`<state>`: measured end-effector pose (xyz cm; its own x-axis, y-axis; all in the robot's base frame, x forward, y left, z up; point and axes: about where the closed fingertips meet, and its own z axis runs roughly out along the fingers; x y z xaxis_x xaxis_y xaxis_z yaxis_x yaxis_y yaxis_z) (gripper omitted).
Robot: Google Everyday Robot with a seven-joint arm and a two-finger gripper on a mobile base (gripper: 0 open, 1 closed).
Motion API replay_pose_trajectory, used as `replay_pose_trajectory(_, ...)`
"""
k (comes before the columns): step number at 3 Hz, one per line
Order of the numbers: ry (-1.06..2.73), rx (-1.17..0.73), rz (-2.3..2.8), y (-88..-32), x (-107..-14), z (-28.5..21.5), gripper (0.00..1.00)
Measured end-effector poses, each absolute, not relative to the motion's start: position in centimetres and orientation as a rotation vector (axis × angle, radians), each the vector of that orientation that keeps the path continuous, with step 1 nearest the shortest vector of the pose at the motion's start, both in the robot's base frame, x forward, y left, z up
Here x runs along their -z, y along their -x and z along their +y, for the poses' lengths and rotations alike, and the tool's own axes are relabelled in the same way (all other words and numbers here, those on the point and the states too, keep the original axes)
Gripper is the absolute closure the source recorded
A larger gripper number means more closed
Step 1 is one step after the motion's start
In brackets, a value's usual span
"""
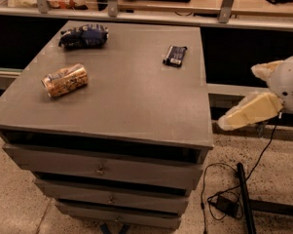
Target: Move rxbar chocolate near orange can
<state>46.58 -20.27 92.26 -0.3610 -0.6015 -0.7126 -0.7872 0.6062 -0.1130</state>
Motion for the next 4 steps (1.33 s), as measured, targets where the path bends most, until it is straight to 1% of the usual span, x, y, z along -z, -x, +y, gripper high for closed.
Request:
replay_pose_trajectory(1,0.961,-0.345,1.997,-48.6,-91.8,-19.5,0.0)
replay_pose_trajectory(2,0.898,-0.286,1.949,-50.2,-90.8,-16.9,0.0)
replay_pose_trajectory(3,0.831,-0.209,1.915,-51.9,-91.4,-17.6,0.0)
replay_pose_trajectory(4,0.828,-0.203,1.911,-52.0,-91.6,-17.7,0.0)
